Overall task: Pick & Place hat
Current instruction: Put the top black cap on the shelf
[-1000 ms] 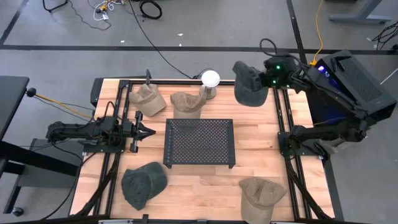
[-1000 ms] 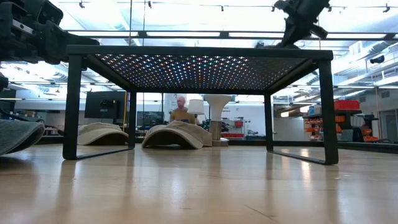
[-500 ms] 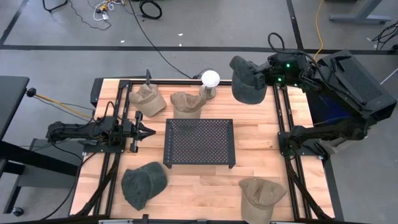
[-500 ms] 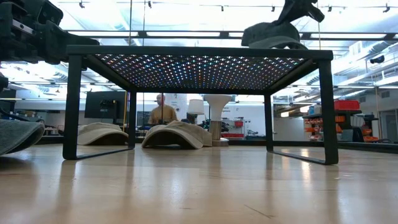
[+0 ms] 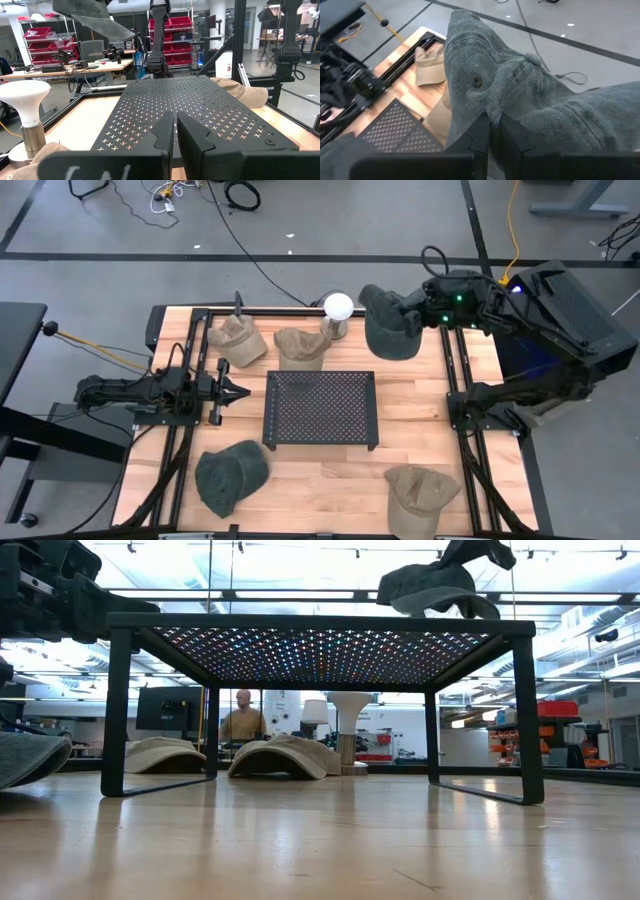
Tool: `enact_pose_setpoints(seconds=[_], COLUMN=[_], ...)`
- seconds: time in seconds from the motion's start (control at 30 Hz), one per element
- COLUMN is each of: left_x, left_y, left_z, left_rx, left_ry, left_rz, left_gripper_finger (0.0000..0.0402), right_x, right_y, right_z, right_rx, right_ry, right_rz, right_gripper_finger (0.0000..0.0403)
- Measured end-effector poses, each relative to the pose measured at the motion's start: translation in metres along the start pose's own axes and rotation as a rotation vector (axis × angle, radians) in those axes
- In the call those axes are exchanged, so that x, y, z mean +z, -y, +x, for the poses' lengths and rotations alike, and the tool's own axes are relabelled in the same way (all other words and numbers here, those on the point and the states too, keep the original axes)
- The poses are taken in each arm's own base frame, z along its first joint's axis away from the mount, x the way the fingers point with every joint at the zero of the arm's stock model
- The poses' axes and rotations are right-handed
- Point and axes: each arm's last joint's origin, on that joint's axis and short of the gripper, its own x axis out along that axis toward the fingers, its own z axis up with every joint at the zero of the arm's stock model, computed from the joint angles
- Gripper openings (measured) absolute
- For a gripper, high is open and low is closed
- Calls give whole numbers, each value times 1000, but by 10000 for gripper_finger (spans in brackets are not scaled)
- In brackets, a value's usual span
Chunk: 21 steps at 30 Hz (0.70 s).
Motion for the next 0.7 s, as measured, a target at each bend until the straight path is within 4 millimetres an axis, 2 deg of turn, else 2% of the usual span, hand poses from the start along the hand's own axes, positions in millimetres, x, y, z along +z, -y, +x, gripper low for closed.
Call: enact_pose_setpoints(seconds=[0.43,0.7], left_x=[0,0], left_y=[0,0], left_z=[0,0], left_rx=[0,0], left_ry=[0,0], left_rz=[0,0], left_gripper_finger=[30,30], right_x=[-14,-23], right_y=[-27,-46], right_z=[-6,4], right_rx=[127,137], right_ry=[-40,-87], right_rz=[-13,28], right_gripper_finger=[36,36])
